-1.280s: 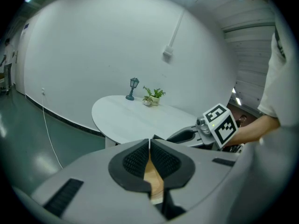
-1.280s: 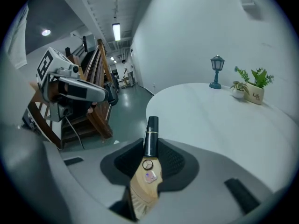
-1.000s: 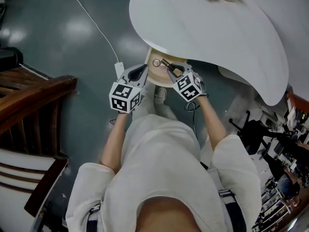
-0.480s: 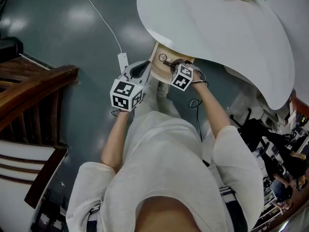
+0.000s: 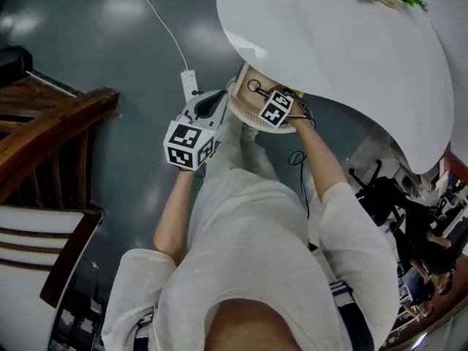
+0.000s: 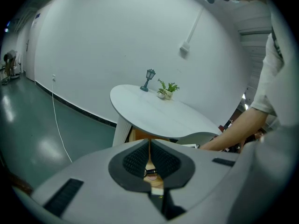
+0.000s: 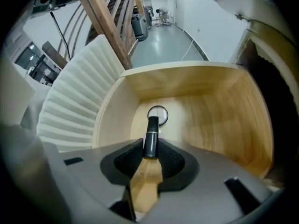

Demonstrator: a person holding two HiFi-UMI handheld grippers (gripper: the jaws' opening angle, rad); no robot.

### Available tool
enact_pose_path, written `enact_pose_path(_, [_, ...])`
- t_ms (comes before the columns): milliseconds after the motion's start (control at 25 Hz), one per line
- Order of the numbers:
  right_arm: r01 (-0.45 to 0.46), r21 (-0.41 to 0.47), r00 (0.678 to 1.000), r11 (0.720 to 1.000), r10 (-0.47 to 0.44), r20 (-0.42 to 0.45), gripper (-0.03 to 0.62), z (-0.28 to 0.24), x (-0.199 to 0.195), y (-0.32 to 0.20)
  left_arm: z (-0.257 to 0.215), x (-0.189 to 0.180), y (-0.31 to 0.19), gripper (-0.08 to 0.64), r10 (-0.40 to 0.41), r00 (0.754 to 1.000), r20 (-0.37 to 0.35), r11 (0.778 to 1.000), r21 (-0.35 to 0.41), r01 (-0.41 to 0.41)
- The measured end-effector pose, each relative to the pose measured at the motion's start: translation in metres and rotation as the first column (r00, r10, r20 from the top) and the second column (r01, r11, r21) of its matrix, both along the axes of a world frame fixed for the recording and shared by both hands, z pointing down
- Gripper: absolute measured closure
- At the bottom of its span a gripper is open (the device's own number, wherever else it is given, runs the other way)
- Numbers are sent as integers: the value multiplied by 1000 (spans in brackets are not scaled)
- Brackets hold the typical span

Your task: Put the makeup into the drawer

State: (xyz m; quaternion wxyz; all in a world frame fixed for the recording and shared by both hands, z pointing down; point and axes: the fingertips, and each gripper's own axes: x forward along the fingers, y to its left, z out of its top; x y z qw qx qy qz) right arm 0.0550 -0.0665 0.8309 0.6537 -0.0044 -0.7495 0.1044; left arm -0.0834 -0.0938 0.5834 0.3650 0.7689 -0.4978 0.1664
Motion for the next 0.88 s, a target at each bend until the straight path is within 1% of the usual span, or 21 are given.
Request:
enact_pose_path(280, [-34, -14, 999, 999, 33, -21, 495, 25, -13, -9, 18, -9, -5, 544, 1, 1000, -8, 999, -37, -1])
enact_pose_path(400, [-44, -22, 998, 999, 42, -48, 495, 33, -12, -6, 20, -13, -5, 543, -2, 1000, -8, 999, -49, 2])
enact_pose_path(560, [-40, -31, 998, 999, 38, -57, 489, 38, -10, -2, 22, -18, -7, 544, -5, 1000, -7, 999, -52, 5])
enact_pose_path(640, [-42, -41, 998, 998, 40, -51, 460, 39, -13, 0, 23, -19, -8, 543, -4, 1000, -6, 999, -51, 3])
enact_pose_path(760, [-42, -46, 998, 998, 40, -41, 445, 37, -14, 0, 22, -18, -9, 543, -2, 1000, -11, 999, -47, 1])
enact_pose_path(840, [-42, -46, 999, 998, 41, -31, 420, 35, -15, 0, 22, -15, -10, 545, 3, 1000, -14, 999, -45, -4])
enact_pose_path(880, [-44, -43, 999, 998, 43, -23, 420, 33, -16, 0, 22, -14, -9, 544, 7, 1000, -14, 999, -45, -7])
